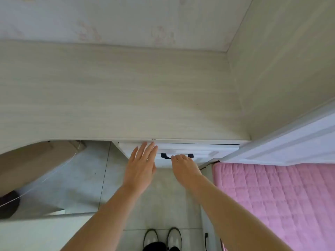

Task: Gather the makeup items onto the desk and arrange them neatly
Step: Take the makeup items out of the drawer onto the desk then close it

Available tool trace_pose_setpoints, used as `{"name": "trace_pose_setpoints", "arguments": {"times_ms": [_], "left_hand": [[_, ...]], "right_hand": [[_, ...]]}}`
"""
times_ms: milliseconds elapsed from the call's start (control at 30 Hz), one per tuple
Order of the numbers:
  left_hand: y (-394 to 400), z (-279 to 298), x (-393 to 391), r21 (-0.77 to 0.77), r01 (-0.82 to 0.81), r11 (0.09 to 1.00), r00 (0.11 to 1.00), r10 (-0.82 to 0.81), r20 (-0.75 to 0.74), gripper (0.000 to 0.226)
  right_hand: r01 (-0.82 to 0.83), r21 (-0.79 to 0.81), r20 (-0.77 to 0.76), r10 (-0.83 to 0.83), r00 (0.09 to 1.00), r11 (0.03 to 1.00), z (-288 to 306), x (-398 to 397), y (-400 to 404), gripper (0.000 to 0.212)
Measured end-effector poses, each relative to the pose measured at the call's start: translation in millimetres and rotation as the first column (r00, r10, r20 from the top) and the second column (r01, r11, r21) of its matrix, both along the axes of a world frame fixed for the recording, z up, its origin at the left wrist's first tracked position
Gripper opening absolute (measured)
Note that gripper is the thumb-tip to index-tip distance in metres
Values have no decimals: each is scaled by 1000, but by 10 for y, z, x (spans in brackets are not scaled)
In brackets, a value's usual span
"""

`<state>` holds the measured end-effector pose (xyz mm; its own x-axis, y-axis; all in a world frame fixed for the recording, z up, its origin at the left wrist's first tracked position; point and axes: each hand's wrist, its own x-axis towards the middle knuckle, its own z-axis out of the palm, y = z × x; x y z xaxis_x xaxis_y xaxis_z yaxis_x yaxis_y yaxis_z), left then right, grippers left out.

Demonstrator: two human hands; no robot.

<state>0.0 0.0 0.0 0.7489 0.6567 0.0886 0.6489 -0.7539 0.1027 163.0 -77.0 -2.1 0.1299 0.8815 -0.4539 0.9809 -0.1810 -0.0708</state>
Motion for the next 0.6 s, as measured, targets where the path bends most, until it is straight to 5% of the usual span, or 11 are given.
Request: {"name": "trace_pose_setpoints", "arguments": {"times_ms": [600], "left_hand": [[65,-269,154,60,-44,997,997,40,73,54]], "right_hand": [[131,29,-138,-126,982,991,-215,-71,-298,73]]}}
